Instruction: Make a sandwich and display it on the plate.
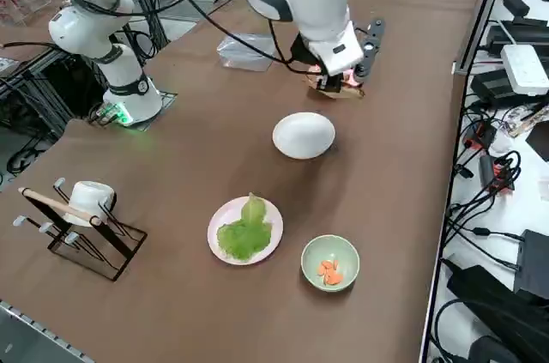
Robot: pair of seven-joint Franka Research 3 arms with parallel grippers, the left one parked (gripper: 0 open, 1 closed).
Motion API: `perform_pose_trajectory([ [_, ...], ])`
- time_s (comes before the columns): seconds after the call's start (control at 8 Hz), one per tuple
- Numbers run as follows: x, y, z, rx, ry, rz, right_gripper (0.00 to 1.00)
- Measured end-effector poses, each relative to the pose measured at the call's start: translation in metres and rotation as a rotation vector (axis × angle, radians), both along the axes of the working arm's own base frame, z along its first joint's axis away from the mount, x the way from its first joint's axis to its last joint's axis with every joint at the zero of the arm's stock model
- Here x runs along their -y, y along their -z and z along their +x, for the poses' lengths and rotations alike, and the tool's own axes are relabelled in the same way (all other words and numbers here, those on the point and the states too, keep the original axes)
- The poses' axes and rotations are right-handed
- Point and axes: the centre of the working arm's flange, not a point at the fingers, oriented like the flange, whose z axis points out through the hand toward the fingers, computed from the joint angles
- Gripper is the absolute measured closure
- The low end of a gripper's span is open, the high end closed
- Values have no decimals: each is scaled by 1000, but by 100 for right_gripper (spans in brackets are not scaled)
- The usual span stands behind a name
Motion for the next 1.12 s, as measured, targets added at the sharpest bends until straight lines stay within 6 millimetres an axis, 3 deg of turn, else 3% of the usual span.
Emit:
perform_pose_trajectory([
  [0.25,7,15,-37,21,100,-32,92],
  [0.5,14,30,-59,47,231,-66,92],
  [1.12,22,56,-72,-35,572,-55,92],
])
